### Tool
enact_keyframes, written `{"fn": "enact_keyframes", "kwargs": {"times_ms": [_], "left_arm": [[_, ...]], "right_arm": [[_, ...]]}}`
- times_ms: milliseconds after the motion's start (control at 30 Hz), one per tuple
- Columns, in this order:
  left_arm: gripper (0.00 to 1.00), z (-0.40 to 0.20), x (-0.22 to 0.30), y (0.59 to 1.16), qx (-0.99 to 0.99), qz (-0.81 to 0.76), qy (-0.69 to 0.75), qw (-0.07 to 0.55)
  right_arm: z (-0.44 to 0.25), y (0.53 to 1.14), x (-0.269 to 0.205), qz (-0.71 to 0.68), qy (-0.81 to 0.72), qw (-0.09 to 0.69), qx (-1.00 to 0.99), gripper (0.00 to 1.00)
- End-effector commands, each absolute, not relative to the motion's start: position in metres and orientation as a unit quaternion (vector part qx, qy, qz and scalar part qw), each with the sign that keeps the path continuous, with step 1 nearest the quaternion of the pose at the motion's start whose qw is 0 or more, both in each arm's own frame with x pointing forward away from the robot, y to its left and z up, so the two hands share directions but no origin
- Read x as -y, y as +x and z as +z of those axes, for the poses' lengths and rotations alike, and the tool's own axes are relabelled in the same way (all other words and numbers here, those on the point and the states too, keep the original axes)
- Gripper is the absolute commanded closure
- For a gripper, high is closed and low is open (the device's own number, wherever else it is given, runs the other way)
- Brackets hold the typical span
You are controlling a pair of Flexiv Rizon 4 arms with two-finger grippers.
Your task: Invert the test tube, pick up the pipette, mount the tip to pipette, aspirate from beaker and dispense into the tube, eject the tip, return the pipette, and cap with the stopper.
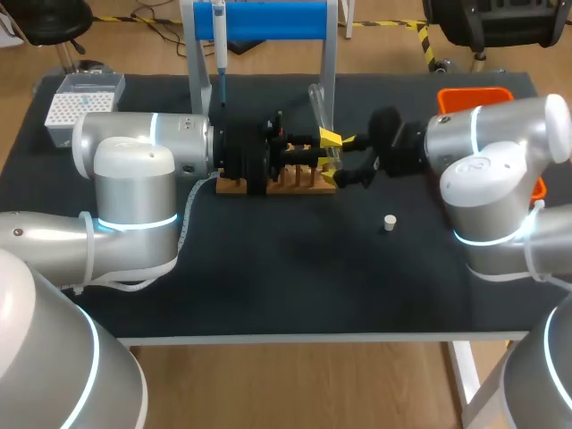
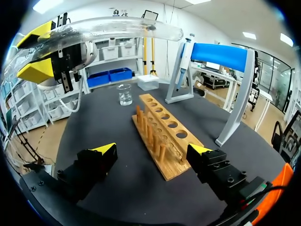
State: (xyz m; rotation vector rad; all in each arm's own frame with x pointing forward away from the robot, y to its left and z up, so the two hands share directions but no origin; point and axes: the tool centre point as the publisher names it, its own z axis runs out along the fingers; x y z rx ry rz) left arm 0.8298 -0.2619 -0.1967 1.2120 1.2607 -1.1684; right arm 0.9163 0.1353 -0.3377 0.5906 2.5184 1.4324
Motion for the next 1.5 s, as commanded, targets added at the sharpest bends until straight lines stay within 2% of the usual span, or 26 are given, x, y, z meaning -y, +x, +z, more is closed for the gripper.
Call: {"fn": "enact_keyframes", "kwargs": {"times_ms": [33,233,433,733,1067,1500], "left_arm": [[1.00,-0.196,0.262,0.830,-0.520,-0.482,0.501,0.496],[1.00,-0.196,0.262,0.830,-0.520,-0.482,0.501,0.496],[1.00,-0.188,0.248,0.851,-0.584,-0.484,0.428,0.491],[1.00,-0.183,0.243,0.872,-0.640,-0.513,0.381,0.426],[1.00,-0.194,0.238,0.891,-0.679,-0.605,0.279,0.309],[1.00,-0.192,0.223,0.910,-0.683,-0.660,0.209,0.232]], "right_arm": [[-0.337,0.916,-0.134,0.481,0.199,0.091,-0.849,0.00],[-0.337,0.916,-0.134,0.481,0.199,0.091,-0.849,0.00],[-0.337,0.916,-0.134,0.481,0.199,0.091,-0.849,0.00],[-0.337,0.916,-0.134,0.481,0.199,0.091,-0.849,0.00],[-0.337,0.916,-0.134,0.481,0.199,0.091,-0.849,0.00],[-0.337,0.916,-0.134,0.481,0.199,0.091,-0.849,0.00]]}}
